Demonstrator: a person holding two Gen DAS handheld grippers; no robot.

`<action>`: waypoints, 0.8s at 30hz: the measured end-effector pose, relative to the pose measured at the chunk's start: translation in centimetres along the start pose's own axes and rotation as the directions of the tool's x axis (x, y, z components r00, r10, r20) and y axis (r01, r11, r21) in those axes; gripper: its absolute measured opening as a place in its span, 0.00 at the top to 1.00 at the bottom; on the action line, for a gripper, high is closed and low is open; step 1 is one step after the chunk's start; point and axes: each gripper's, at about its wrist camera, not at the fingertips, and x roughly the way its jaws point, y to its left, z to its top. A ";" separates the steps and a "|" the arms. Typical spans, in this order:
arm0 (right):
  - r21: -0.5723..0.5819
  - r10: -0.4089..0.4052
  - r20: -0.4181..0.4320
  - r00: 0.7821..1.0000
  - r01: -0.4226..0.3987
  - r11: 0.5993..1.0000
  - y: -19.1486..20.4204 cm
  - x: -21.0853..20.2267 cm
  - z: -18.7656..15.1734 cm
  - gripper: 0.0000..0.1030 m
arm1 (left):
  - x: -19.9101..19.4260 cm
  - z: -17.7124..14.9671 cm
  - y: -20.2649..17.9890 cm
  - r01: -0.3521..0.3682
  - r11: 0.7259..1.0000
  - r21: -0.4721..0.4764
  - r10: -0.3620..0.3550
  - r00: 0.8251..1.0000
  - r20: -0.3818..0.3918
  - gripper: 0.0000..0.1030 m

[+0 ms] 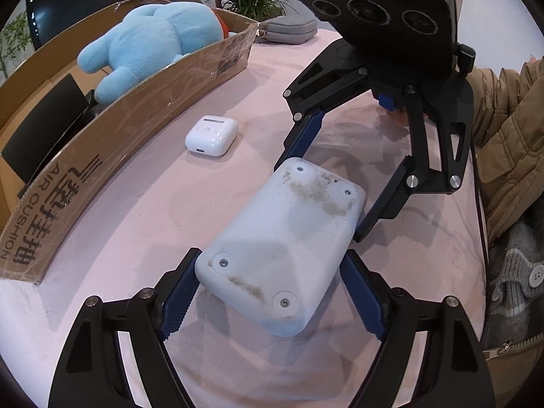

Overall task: Organize objects
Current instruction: 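Lift the power bank with both grippers and carry it to the box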

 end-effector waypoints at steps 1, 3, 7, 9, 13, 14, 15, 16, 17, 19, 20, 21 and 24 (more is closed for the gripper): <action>0.000 0.001 0.004 1.000 -0.001 1.000 0.0 -0.1 0.0 0.33 | -0.1 0.0 0.0 -0.003 1.000 0.001 0.003 1.000 0.000 0.21; -0.004 0.000 0.012 1.000 0.000 1.000 -0.1 -0.3 0.0 0.33 | 0.2 0.4 -0.1 -0.008 1.000 0.001 0.008 1.000 0.001 0.21; -0.010 -0.006 0.021 1.000 0.006 1.000 0.3 -1.4 -0.4 0.33 | 0.4 0.8 -0.3 -0.016 1.000 0.007 0.016 1.000 0.004 0.21; -0.012 -0.007 0.021 1.000 0.008 1.000 0.4 -1.4 -0.3 0.33 | 0.4 1.0 -0.3 -0.020 1.000 0.012 0.020 1.000 0.004 0.21; -0.014 -0.014 0.023 1.000 0.014 1.000 0.5 -1.6 -0.2 0.33 | 0.2 1.2 -0.3 -0.028 0.999 0.021 0.028 1.000 0.010 0.21; -0.015 -0.015 0.023 1.000 0.016 1.000 0.4 -1.3 0.1 0.33 | 0.2 1.3 -0.3 -0.031 0.999 0.023 0.031 0.999 0.013 0.21; -0.017 -0.018 0.024 1.000 0.018 1.000 0.4 -1.4 0.2 0.33 | 0.2 1.3 -0.3 -0.033 0.999 0.025 0.033 0.999 0.016 0.21; -0.019 -0.022 0.026 0.999 0.023 1.000 0.5 -1.5 0.3 0.33 | 0.1 1.4 -0.3 -0.036 0.999 0.028 0.035 0.999 0.020 0.21; -0.021 -0.026 0.027 0.999 0.027 0.999 0.5 -1.6 0.4 0.33 | -0.1 1.4 -0.4 -0.041 0.999 0.031 0.040 0.999 0.025 0.21; -0.027 -0.039 0.027 0.999 0.040 0.999 0.7 -1.9 0.7 0.33 | -0.3 1.6 -0.3 -0.047 0.998 0.035 0.046 0.998 0.034 0.21; -0.030 -0.044 0.028 0.999 0.045 0.999 0.7 -2.0 0.9 0.33 | -0.4 1.7 -0.2 -0.051 0.998 0.037 0.049 0.998 0.038 0.21; -0.031 -0.047 0.028 0.998 0.048 0.998 0.7 -2.1 1.0 0.33 | -0.5 1.8 -0.2 -0.054 0.998 0.039 0.052 0.998 0.042 0.21; -0.039 -0.059 0.025 0.998 0.060 0.997 0.7 -2.4 1.5 0.33 | -0.5 2.2 0.0 -0.070 0.996 0.051 0.067 0.997 0.049 0.21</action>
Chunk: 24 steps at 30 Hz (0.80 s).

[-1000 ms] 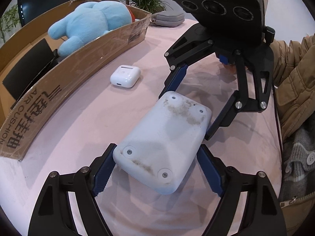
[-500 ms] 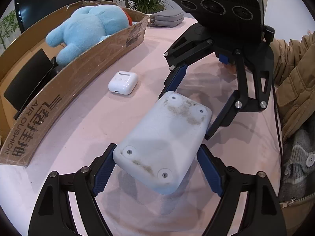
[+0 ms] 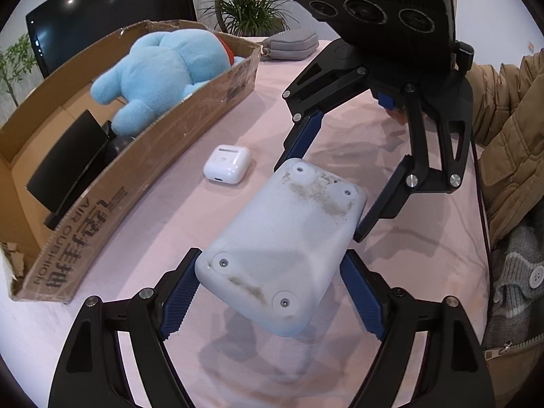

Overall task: Organize objects
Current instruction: 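Lift the power bank with both grippers and carry it to the box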

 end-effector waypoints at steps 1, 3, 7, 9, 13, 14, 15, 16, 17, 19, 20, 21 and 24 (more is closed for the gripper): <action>-0.006 -0.007 -0.002 1.000 0.007 1.000 0.0 -0.1 0.3 0.33 | -0.1 0.1 0.1 -0.005 1.000 0.004 0.005 1.000 0.002 0.21; -0.013 -0.016 -0.005 1.000 0.016 1.000 -0.1 -0.1 0.8 0.33 | -0.5 0.3 0.4 -0.017 1.000 0.013 0.017 1.000 0.009 0.21; -0.033 -0.048 0.000 0.999 0.048 0.998 -0.2 -1.3 1.8 0.33 | -1.8 0.8 1.5 -0.048 0.998 0.029 0.047 0.998 0.029 0.21; -0.046 -0.074 0.006 0.997 0.074 0.996 -0.4 -1.6 2.8 0.33 | -2.3 1.3 2.1 -0.066 0.997 0.037 0.065 0.997 0.039 0.21; -0.072 -0.120 0.017 0.993 0.121 0.990 -1.0 -2.2 4.7 0.33 | -3.3 2.1 3.3 -0.101 0.993 0.059 0.097 0.993 0.062 0.21; -0.076 -0.127 0.020 0.992 0.128 0.989 -1.2 -2.3 5.1 0.33 | -3.5 2.3 3.5 -0.109 0.992 0.063 0.104 0.992 0.069 0.21; -0.079 -0.135 0.024 0.991 0.137 0.987 -1.5 -2.5 5.6 0.33 | -3.6 2.5 3.8 -0.115 0.991 0.067 0.110 0.991 0.074 0.21; -0.082 -0.140 0.027 0.990 0.142 0.986 -1.5 -2.9 5.6 0.33 | -3.7 2.9 4.2 -0.122 0.990 0.073 0.116 0.990 0.078 0.21; -0.087 -0.150 0.029 0.988 0.152 0.985 -1.8 -3.1 6.0 0.33 | -3.8 3.2 4.6 -0.130 0.988 0.078 0.124 0.989 0.081 0.21; -0.096 -0.174 0.031 0.984 0.177 0.980 -2.4 -3.4 6.8 0.33 | -3.8 4.0 5.4 -0.147 0.985 0.091 0.140 0.987 0.082 0.21; -0.099 -0.186 0.031 0.982 0.188 0.977 -2.7 -3.5 7.1 0.33 | -3.7 4.6 5.9 -0.156 0.983 0.099 0.148 0.985 0.084 0.21; -0.100 -0.198 0.032 0.980 0.200 0.975 -3.3 -3.7 7.5 0.33 | -3.5 5.2 6.4 -0.167 0.980 0.106 0.158 0.984 0.085 0.21; -0.097 -0.227 0.035 0.973 0.230 0.968 -4.8 -4.4 8.4 0.33 | -2.9 6.6 7.7 -0.195 0.973 0.126 0.185 0.979 0.089 0.21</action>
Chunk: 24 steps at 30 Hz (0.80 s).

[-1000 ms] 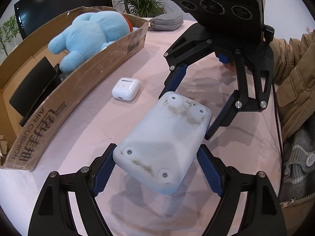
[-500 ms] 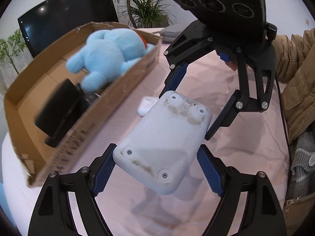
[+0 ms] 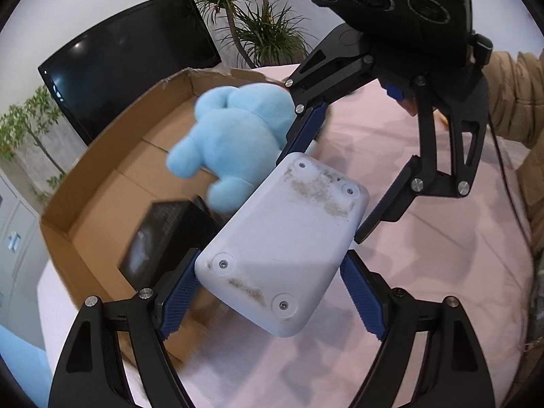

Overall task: Organize objects
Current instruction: 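Release the power bank into the cardboard box with both grippers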

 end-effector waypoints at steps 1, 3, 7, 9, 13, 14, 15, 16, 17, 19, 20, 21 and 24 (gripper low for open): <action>0.001 -0.019 -0.001 1.000 0.019 1.000 -0.8 0.0 0.3 0.33 | 0.6 0.6 0.5 -0.016 1.000 0.009 0.016 1.000 -0.004 0.21; 0.009 -0.056 -0.005 0.998 0.056 0.998 -2.1 0.1 0.7 0.32 | 1.7 1.4 1.3 -0.046 0.999 0.020 0.046 0.999 -0.006 0.20; 0.084 -0.137 0.007 0.991 0.136 0.987 -5.1 0.8 1.0 0.30 | 5.0 2.1 2.8 -0.129 0.992 -0.017 0.128 0.991 -0.034 0.19; 0.163 -0.168 0.021 0.986 0.163 0.973 -6.7 0.9 0.5 0.27 | 5.8 1.7 3.0 -0.157 0.987 -0.042 0.154 0.987 -0.053 0.18; 0.228 -0.172 0.051 0.984 0.156 0.961 -6.9 -0.2 -0.9 0.20 | 3.6 0.2 2.7 -0.168 0.980 -0.105 0.168 0.986 -0.007 0.14; 0.238 -0.180 0.059 0.982 0.161 0.958 -6.6 -0.6 -1.4 0.17 | 2.7 -0.1 2.6 -0.162 0.979 -0.125 0.165 0.986 0.013 0.14; 0.250 -0.179 0.069 0.981 0.157 0.955 -6.2 -1.1 -2.0 0.17 | 1.8 -0.4 2.3 -0.148 0.978 -0.145 0.155 0.987 0.034 0.14; 0.266 -0.172 0.078 0.982 0.146 0.953 -5.7 -1.5 -2.5 0.16 | 0.6 -0.9 1.7 -0.132 0.978 -0.164 0.143 0.988 0.057 0.14; 0.281 -0.165 0.084 0.983 0.135 0.950 -5.3 -1.9 -3.0 0.16 | 0.2 -1.1 1.3 -0.124 0.977 -0.172 0.137 0.988 0.067 0.14; 0.328 -0.147 0.102 0.984 0.106 0.939 -4.5 -2.6 -4.2 0.16 | -0.6 -1.8 0.0 -0.086 0.980 -0.182 0.104 0.990 0.093 0.14; 0.348 -0.136 0.112 0.984 0.089 0.933 -4.3 -2.9 -4.7 0.16 | -0.7 -1.8 -0.8 -0.058 0.981 -0.184 0.078 0.992 0.103 0.14; 0.373 -0.117 0.123 0.985 0.063 0.926 -4.0 -3.0 -5.3 0.16 | -0.6 -2.0 -1.4 -0.029 0.981 -0.192 0.051 0.993 0.108 0.14; 0.442 -0.072 0.136 0.988 0.005 0.897 -3.2 -2.6 -7.2 0.16 | 0.6 -1.8 -3.9 0.055 0.973 -0.226 -0.032 0.994 0.107 0.14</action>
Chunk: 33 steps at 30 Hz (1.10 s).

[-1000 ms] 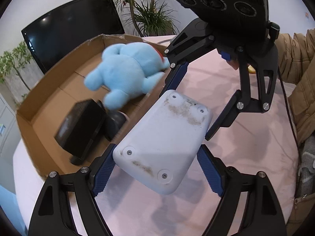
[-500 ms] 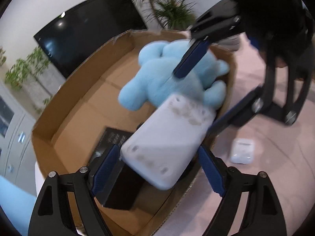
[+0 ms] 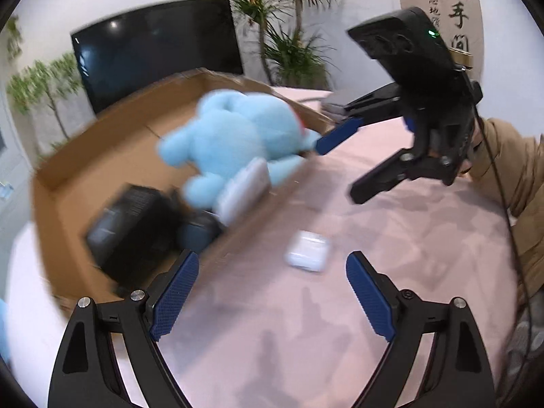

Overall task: Organize objects
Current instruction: 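Release the power bank into the cardboard box with both grippers, then grasp the white earbuds case with both grippers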

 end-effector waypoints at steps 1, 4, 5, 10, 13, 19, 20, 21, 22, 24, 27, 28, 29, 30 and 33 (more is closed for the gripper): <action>0.026 0.007 -0.012 1.000 -0.007 1.000 0.0 0.3 -0.6 0.16 | 1.0 -0.2 -0.7 0.011 1.000 -0.008 -0.011 1.000 -0.015 0.14; 0.100 0.013 -0.076 0.997 -0.005 0.995 -0.2 2.2 -1.8 0.16 | 3.8 -0.5 -2.0 0.021 0.999 -0.029 -0.023 0.998 -0.056 0.14; 0.111 0.014 -0.094 0.995 -0.003 0.994 -0.1 2.8 -2.1 0.16 | 4.7 -0.5 -2.3 0.018 0.999 -0.039 -0.020 0.998 -0.066 0.14; 0.144 0.017 -0.178 0.984 0.009 0.990 0.1 5.7 -2.6 0.16 | 7.3 -0.4 -1.9 0.039 0.995 -0.092 -0.046 0.996 -0.078 0.14; 0.179 0.032 -0.208 0.978 0.006 0.984 -0.1 6.9 -2.6 0.18 | 8.2 -0.5 -1.9 0.062 0.994 -0.088 -0.069 0.994 -0.087 0.15; 0.177 0.044 -0.250 0.967 0.001 0.984 0.5 8.8 -2.5 0.47 | 9.7 -0.5 -1.7 0.122 0.988 -0.094 -0.135 0.980 -0.143 0.51; 0.172 0.033 -0.251 0.967 0.011 0.985 0.6 9.0 -2.5 0.50 | 9.8 -0.4 -1.9 0.126 0.989 -0.083 -0.138 0.979 -0.149 0.53; 0.166 0.021 -0.254 0.967 0.022 0.986 0.7 9.1 -2.4 0.52 | 10.0 -0.3 -2.0 0.126 0.989 -0.072 -0.136 0.978 -0.161 0.56; 0.167 0.015 -0.258 0.966 0.029 0.985 0.7 9.2 -2.4 0.58 | 10.0 -0.2 -2.1 0.125 0.990 -0.067 -0.134 0.979 -0.156 0.56; 0.173 0.011 -0.261 0.965 0.035 0.984 0.8 9.2 -2.4 0.60 | 10.0 0.0 -2.1 0.127 0.990 -0.067 -0.136 0.978 -0.156 0.59; 0.160 0.006 -0.262 0.965 0.038 0.986 1.2 9.1 -2.6 0.60 | 9.8 0.1 -2.2 0.128 0.990 -0.061 -0.136 0.978 -0.156 0.60; 0.163 0.006 -0.264 0.965 0.038 0.986 1.3 9.1 -2.6 0.60 | 9.7 0.1 -2.2 0.127 0.990 -0.059 -0.135 0.978 -0.156 0.60; 0.161 0.006 -0.265 0.964 0.038 0.986 1.4 9.1 -2.7 0.60 | 9.6 0.1 -2.1 0.127 0.990 -0.060 -0.135 0.978 -0.156 0.59; 0.159 0.004 -0.267 0.964 0.040 0.986 1.4 9.1 -2.7 0.60 | 9.6 0.2 -2.1 0.128 0.990 -0.061 -0.136 0.978 -0.156 0.59; 0.159 0.001 -0.277 0.961 0.045 0.986 1.6 9.1 -2.6 0.60 | 9.3 0.2 -2.2 0.131 0.990 -0.052 -0.138 0.978 -0.156 0.60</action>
